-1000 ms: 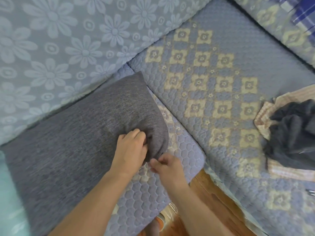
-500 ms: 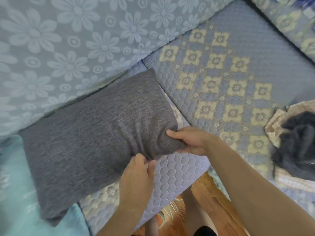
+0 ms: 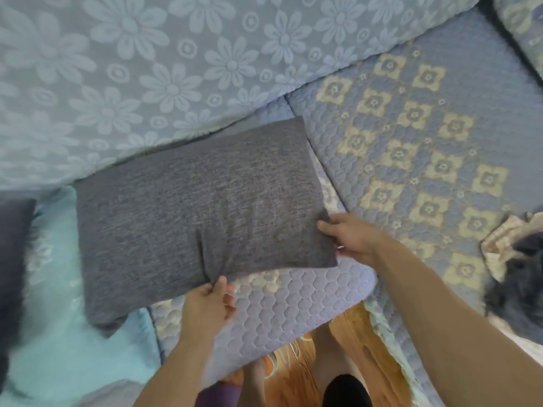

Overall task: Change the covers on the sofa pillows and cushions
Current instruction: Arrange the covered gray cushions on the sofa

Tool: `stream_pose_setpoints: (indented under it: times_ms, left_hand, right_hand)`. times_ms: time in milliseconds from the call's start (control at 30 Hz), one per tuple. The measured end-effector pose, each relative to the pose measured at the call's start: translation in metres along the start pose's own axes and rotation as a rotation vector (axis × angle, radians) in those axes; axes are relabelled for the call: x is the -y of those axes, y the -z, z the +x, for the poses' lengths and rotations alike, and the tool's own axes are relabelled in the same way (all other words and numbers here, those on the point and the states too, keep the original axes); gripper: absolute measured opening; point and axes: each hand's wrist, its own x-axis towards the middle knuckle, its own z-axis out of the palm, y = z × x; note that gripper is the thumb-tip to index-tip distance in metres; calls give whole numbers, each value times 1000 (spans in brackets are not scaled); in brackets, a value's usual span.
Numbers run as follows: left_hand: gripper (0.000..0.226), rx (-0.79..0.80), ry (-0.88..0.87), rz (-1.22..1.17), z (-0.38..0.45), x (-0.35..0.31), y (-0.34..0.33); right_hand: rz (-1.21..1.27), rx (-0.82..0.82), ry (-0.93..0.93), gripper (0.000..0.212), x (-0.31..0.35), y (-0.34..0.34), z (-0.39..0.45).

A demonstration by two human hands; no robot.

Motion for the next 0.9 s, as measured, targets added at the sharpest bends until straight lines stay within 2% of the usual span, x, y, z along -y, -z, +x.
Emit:
stream_pose_setpoints:
  times_ms: [67,200,300,367,467,533,567,600,633,700,733,767,800,833,900]
  left_hand:
    - [35,-15,22,37,6,0,37]
    - [34,-81,-36,91,9,-13,67]
    - [38,-130,-61,92,20,-22,67]
    - [34,-152,-86,193,21,-26,66]
    - [25,-287,-19,337,34,-19,97]
    - [29,-419,63,364,69,17,136]
    - [30,-418,78,362,91,46,144]
    - [24,-355,163,285,93,58,152]
    - [17,-288,157,318,81,57,155]
    - [13,-223,108,246,43,33,134]
    - [18,-214,7,233,19,23,120]
    - [24,-208,10,216,5,20,107]
    - [28,-201,-35,201,2,20,95]
    - [31,-180,-58,207,-2,18,84]
    - [32,-115,-111,223,-4,10,64]
  right_hand:
    - [-31,-76,36,27,-11,-24,3]
    - [163,-179,46,20,-16,-60,4]
    - [85,-49,-2,28,-16,-59,-8]
    - [92,4,-51,40,-17,-47,-14]
    - [331,32,-86,57,-17,-27,-8]
    - [396,137,-76,65,-15,-28,-8]
    - [384,205,-65,67,-11,-36,-10]
    - [357,254,-53,66,-7,-46,-10]
    - [325,272,-28,65,-3,-56,-9]
    - [392,177,74,69,3,-69,-3]
    - [548,116,119,73,5,-71,1]
    - [701,58,138,72,3,-72,5]
    - [743,3,126,65,0,-73,5]
    - [686,-31,87,57,-5,-73,2]
    - [384,14,-62,56,-17,-75,-7]
